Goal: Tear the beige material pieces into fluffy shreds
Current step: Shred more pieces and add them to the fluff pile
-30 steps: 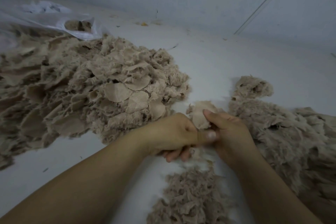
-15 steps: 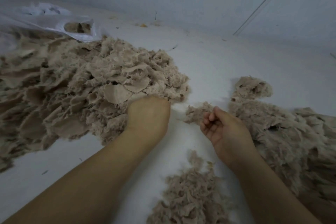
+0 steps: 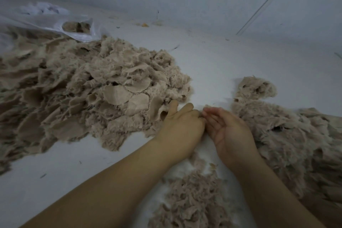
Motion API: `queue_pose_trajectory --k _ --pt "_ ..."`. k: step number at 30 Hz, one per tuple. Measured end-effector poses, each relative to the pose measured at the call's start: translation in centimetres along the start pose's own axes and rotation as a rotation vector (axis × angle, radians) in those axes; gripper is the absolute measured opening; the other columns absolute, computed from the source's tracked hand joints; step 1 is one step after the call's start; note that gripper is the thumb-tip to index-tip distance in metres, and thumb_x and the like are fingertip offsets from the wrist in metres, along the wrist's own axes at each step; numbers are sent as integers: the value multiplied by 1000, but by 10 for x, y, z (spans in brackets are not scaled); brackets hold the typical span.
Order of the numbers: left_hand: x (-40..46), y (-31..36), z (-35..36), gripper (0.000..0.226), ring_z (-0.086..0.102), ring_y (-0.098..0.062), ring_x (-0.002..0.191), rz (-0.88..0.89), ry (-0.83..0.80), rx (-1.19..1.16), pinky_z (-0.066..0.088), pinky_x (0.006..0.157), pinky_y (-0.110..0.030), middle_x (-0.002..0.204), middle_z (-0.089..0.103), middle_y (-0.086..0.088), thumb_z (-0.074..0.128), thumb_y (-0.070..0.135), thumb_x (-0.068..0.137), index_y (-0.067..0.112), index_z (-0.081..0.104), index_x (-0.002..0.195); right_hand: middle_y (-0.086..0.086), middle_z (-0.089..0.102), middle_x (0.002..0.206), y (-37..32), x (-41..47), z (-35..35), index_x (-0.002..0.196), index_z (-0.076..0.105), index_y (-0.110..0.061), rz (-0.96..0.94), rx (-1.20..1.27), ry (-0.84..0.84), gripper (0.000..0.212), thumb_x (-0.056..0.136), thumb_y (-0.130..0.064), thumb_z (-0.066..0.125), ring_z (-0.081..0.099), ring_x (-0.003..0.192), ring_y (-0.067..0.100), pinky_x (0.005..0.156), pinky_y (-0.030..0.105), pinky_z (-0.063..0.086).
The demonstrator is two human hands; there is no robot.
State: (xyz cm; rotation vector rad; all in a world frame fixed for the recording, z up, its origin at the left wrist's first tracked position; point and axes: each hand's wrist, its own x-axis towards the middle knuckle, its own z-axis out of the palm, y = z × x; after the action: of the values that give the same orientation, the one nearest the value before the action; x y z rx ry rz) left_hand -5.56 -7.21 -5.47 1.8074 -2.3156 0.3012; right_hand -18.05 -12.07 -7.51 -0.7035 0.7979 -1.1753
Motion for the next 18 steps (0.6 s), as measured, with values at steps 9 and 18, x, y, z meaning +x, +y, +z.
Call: queue_pose_trajectory --k 9,18 --pt "-8 -4 -10 16 44 -18 96 -164 -40 -147 17 73 -35 77 47 6 52 2 85 17 58 83 13 69 116 1 4 -5 119 59 -1 11 -2 25 22 106 -13 46 72 101 17 79 24 59" --pt "-13 -10 -27 25 38 -19 58 -191 -182 -178 25 49 -27 62 40 -4 51 -1 73 15 37 59 13 69 117 -1 4 -4 124 56 1 19 1 47 24 106 -11 45 71 105 20 83 26 57"
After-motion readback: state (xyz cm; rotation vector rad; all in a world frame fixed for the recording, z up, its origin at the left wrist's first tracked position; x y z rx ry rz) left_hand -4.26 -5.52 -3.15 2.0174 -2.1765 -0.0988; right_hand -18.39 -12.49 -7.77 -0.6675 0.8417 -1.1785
